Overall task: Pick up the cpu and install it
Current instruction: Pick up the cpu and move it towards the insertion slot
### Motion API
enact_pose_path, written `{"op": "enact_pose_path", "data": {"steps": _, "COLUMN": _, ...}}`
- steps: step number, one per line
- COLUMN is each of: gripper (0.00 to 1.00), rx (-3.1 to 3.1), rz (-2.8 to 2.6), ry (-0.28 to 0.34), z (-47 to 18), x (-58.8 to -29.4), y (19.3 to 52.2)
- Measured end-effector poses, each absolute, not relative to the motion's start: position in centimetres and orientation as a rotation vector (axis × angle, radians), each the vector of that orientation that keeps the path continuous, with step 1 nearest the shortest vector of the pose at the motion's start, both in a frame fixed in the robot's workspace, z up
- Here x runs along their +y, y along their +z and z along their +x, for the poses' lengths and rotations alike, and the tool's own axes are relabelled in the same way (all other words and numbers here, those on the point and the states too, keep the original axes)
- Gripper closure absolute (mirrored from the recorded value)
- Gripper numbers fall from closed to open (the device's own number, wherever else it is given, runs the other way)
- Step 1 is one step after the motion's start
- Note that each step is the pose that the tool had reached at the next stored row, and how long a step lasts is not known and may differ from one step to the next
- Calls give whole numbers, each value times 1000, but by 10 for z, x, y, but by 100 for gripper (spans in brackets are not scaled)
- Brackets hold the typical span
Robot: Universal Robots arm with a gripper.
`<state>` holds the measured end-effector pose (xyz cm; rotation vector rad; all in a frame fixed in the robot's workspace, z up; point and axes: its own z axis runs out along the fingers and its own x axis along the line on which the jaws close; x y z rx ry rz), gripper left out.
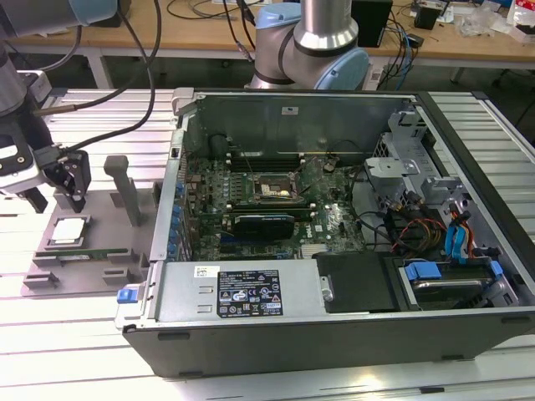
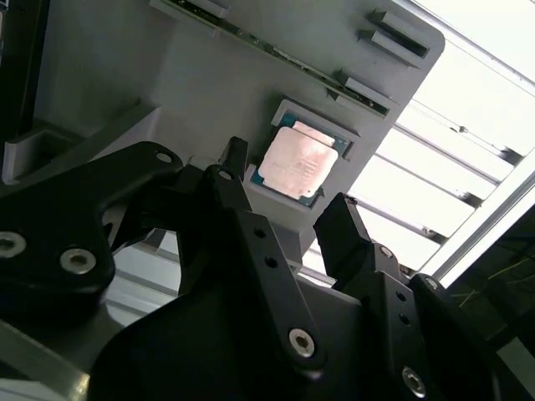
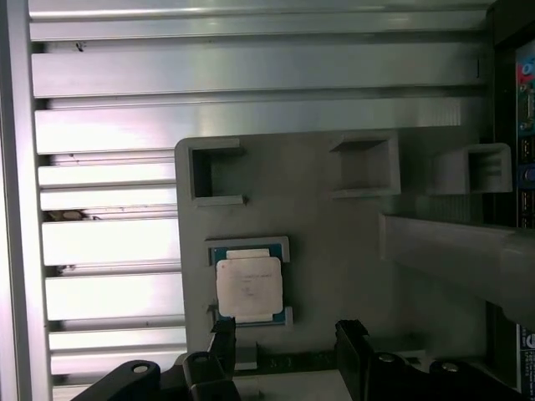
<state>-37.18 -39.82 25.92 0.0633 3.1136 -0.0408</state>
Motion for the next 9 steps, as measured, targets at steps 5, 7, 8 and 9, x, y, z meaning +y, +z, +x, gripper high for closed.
{"op": "enact_pose_path", "data": {"steps": 5, "gripper": 40, "rx": 3114, "rz": 63, "ry": -41, "z": -372, "x": -398, "y": 258}}
{"op": "enact_pose_path", "data": {"steps": 7, "gripper": 40, "rx": 3114, "rz": 63, "ry": -41, "z": -372, "x": -398, "y": 258}}
{"op": "enact_pose_path", "data": {"steps": 8, "gripper": 40, "rx": 3114, "rz": 63, "ry": -41, "z": -372, "x": -398, "y": 258}}
{"op": "enact_pose_path", "data": {"steps": 9, "gripper": 40, "rx": 3114, "rz": 63, "ry": -41, "z": -372, "x": -398, "y": 257}}
